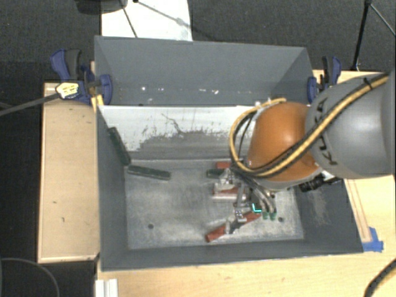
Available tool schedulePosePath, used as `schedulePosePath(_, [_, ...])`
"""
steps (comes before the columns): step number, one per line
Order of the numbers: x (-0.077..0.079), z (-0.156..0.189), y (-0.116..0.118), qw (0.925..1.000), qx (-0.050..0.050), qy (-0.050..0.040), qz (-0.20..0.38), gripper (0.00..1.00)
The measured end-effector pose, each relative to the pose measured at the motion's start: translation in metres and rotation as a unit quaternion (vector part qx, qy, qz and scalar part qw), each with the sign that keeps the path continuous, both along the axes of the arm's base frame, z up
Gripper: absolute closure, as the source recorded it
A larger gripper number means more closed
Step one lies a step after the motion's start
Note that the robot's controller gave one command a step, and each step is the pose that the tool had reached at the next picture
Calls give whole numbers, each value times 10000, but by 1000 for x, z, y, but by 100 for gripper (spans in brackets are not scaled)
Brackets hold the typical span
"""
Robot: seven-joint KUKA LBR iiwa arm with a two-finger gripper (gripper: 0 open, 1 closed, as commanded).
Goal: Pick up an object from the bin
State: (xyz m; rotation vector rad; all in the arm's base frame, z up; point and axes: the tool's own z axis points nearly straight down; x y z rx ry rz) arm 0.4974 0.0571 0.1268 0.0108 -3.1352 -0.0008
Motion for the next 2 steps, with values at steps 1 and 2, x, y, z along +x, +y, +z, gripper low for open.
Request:
schedulePosePath(1, [2,4,0,10000,3,-40,-19,100])
schedulePosePath(2, [2,4,0,10000,3,-40,-33,0])
